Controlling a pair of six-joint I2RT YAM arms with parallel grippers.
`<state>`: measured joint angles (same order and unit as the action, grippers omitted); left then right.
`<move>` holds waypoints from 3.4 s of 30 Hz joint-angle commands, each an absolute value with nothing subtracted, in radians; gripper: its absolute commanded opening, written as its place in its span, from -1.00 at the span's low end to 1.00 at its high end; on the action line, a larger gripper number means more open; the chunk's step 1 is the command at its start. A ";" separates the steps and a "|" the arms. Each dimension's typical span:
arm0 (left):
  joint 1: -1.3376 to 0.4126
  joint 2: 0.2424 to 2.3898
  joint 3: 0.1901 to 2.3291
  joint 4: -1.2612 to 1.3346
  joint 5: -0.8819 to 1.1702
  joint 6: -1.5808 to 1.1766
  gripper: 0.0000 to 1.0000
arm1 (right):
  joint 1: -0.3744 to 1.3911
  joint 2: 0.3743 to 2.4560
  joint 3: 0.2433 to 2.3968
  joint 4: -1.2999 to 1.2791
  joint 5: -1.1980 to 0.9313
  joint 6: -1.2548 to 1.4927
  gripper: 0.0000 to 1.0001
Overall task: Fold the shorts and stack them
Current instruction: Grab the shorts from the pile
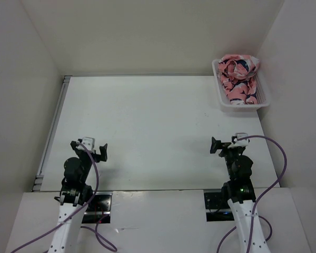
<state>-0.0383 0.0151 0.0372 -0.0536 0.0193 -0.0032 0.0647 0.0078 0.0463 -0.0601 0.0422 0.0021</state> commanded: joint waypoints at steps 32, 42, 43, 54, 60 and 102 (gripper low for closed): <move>-0.003 1.462 1.154 0.057 0.139 0.000 1.00 | 0.251 1.079 1.046 0.369 -0.312 -0.765 1.00; -0.109 1.966 1.874 -0.313 -0.011 0.000 1.00 | 0.120 2.041 2.304 -0.495 0.065 0.092 1.00; -0.109 1.994 1.896 -0.348 0.012 0.000 1.00 | 0.120 2.099 2.328 -0.495 0.089 0.138 1.00; -0.248 1.990 1.784 -0.330 -0.061 0.000 1.00 | 0.071 2.353 2.470 -0.460 0.630 0.350 1.00; -0.339 1.954 1.689 -0.269 -0.238 0.000 1.00 | -0.002 2.401 2.431 -0.445 0.682 0.344 1.00; -0.348 1.919 1.841 -0.331 -0.161 0.000 1.00 | -0.019 2.185 2.170 -0.402 0.377 0.175 -1.00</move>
